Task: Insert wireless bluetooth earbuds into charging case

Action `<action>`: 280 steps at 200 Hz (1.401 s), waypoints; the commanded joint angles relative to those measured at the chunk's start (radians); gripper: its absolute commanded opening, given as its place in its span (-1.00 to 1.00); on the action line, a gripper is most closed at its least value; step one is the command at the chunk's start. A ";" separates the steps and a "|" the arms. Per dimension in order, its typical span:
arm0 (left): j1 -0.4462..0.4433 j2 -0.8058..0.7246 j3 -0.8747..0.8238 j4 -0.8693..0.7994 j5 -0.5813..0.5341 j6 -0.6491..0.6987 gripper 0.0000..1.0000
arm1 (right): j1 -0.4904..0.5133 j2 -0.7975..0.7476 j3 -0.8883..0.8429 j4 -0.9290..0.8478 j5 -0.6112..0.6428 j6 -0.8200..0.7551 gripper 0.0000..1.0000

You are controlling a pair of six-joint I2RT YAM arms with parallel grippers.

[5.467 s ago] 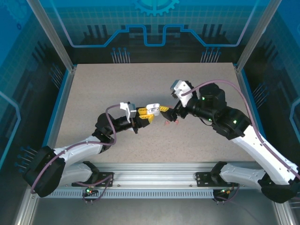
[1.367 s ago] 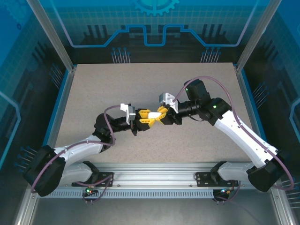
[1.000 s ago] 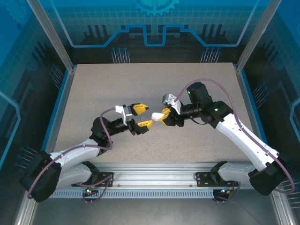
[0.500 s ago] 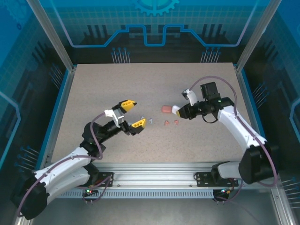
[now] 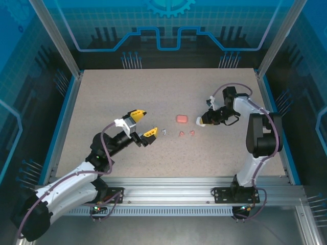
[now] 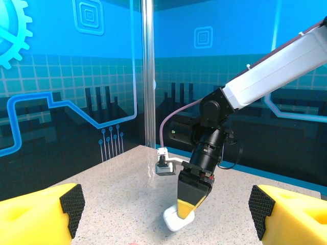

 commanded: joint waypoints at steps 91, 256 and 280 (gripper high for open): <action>-0.003 -0.007 0.009 -0.019 -0.020 0.020 0.73 | -0.015 0.172 0.099 -0.110 0.083 0.014 -0.31; -0.002 -0.013 0.010 -0.057 -0.150 -0.027 0.97 | 0.187 -0.150 0.116 -0.117 0.612 -0.106 0.64; -0.001 -0.031 0.014 -0.091 -0.148 -0.026 0.97 | 0.246 -0.115 0.192 -0.149 0.672 -0.150 0.99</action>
